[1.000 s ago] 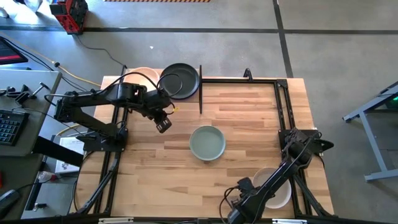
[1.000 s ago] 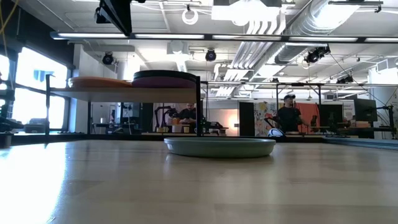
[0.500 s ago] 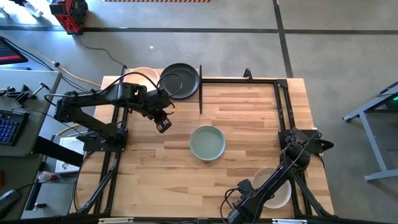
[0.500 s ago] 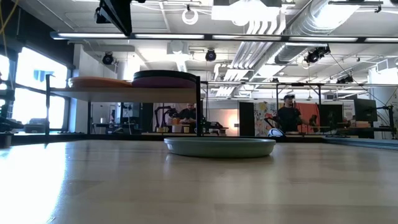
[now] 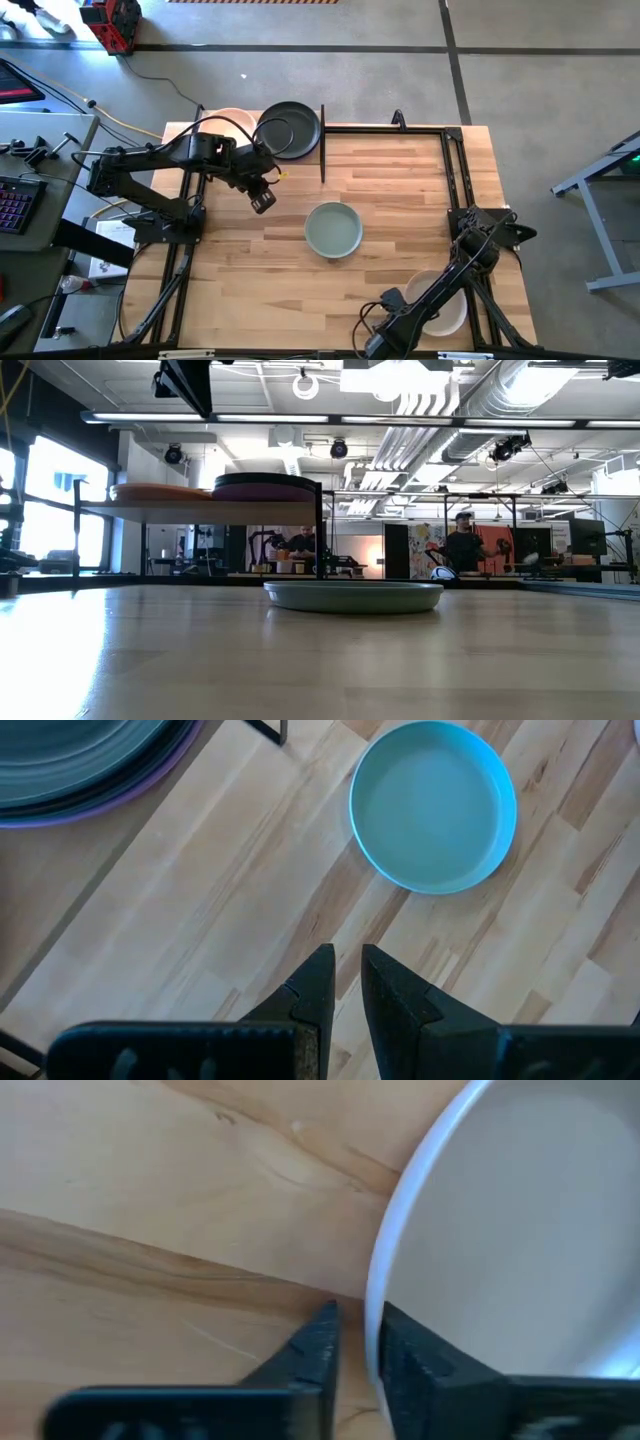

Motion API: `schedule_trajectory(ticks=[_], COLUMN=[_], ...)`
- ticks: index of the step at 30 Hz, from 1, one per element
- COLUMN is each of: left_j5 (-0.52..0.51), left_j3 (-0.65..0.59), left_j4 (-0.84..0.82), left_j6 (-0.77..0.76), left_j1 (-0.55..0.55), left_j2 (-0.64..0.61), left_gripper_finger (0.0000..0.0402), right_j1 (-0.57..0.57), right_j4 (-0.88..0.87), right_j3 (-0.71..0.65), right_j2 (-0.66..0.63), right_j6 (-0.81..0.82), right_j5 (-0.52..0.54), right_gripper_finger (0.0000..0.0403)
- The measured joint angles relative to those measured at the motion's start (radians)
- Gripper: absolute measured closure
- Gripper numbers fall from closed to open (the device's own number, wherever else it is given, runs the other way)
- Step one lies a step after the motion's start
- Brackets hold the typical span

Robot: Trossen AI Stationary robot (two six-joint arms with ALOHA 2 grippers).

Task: Place and stack plates onto a shelf
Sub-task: Stack the gray plate on top of the light orange plate on the shelf

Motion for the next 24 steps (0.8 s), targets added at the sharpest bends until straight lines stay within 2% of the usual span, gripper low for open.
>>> schedule_trajectory(ticks=[3,9,17,24], left_j5=[0.000,0.000,-0.001,0.007], left_j3=[0.000,0.000,0.000,0.000], left_j4=[0.000,0.000,0.000,0.000], left_j6=[0.022,0.033,0.023,-0.054], left_j1=[0.000,0.000,0.000,0.009], left_j2=[0.000,0.000,0.000,0.000], left_gripper_finger=[0.0358,0.0358,0.0358,0.0358], right_j1=[-0.003,-0.024,-0.072,-0.132], right_j4=[0.001,-0.050,-0.165,-0.215], right_j3=[-0.001,-0.009,-0.007,-0.005], right_j2=[0.001,-0.026,-0.150,-0.287], right_j6=[-0.029,-0.091,-0.168,-0.272], right_j5=[-0.015,-0.019,0.129,0.334], right_gripper_finger=[0.0390,0.0400,0.0402,0.0403])
